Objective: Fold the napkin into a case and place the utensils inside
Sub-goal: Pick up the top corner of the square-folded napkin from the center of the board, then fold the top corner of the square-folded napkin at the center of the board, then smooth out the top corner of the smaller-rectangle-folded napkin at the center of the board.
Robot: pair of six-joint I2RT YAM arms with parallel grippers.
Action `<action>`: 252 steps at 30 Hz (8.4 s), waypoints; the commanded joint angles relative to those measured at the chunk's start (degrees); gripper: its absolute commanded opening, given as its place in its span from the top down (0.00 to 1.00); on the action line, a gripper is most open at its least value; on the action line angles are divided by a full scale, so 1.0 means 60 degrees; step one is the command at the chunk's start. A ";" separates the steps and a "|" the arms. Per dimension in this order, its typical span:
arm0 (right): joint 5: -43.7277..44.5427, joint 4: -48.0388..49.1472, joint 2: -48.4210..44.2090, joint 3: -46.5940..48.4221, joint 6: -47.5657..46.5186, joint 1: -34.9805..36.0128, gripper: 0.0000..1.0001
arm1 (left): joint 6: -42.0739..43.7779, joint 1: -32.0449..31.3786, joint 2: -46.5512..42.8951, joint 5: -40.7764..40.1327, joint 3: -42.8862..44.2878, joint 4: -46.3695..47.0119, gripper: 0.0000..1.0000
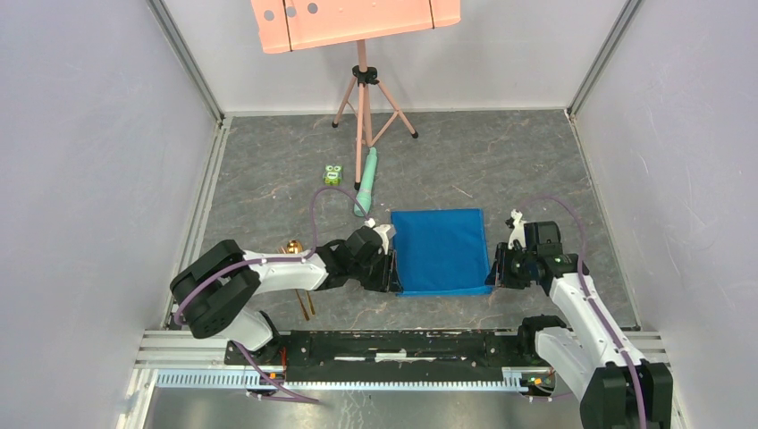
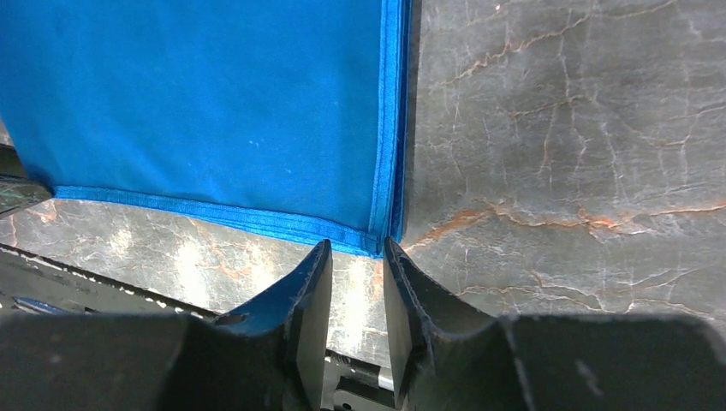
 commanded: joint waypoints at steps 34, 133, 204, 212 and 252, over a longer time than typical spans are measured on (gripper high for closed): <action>-0.0135 0.0559 0.0172 -0.0165 0.0123 0.0045 0.85 | -0.0128 -0.0036 -0.0103 -0.0117 -0.0129 -0.0245 0.60; -0.0868 0.8596 0.9042 0.5161 0.3522 0.4041 0.99 | -0.0273 -0.0048 0.0122 -0.0590 -0.0628 -0.0233 0.82; -0.0802 0.4971 0.7375 0.6802 0.0250 0.3334 0.33 | -0.0148 0.0439 -0.3246 -0.1321 0.0022 -0.2392 0.45; -0.1615 0.6230 0.6939 0.4821 0.0283 0.1557 0.43 | 0.0564 0.1379 -0.1583 -0.1188 0.2150 -0.1164 0.47; 0.1788 0.3452 0.4998 0.4203 -0.0481 0.4195 0.40 | 0.1341 0.1719 -0.1617 -0.2490 0.2846 -0.2167 0.42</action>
